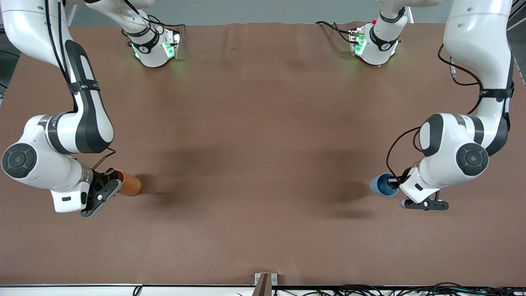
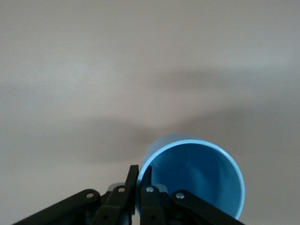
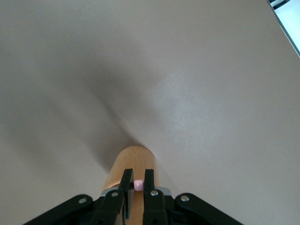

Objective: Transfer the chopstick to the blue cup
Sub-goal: 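Grasp the pink chopstick with the right gripper while the left gripper grasps the blue cup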

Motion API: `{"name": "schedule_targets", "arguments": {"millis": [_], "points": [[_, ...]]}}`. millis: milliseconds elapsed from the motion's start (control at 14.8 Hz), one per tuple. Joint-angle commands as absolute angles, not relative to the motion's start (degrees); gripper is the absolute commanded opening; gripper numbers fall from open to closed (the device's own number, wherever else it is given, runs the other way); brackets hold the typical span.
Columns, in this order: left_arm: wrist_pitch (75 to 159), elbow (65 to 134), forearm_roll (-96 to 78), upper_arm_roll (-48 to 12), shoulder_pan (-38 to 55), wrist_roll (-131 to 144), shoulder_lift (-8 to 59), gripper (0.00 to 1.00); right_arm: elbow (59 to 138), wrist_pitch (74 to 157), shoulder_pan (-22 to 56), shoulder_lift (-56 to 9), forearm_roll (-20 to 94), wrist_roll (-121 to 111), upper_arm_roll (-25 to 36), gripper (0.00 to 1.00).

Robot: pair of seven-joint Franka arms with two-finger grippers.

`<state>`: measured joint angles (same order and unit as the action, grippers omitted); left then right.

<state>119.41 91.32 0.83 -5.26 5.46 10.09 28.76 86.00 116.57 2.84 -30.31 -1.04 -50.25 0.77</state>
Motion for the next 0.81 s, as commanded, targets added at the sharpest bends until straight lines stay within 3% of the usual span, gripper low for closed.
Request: {"name": "schedule_targets", "arguments": {"millis": [0, 338, 743], "points": [[118.30, 90.89, 7.00, -12.44, 7.65, 29.45, 26.98, 0.00, 86.57, 115.84, 2.11, -29.09, -0.18, -51.33, 0.53, 0.08], [119.09, 89.91, 18.79, -27.83, 8.09, 57.88, 30.75, 0.00, 84.91, 115.75, 1.06, -28.04, 1.13, -49.75, 0.53, 0.06], [126.83, 90.79, 22.76, -33.31, 9.40, 67.94, 36.38, 0.00, 84.73, 109.79, -2.10, -21.11, 12.47, -46.94, 0.62, 0.06]]}}
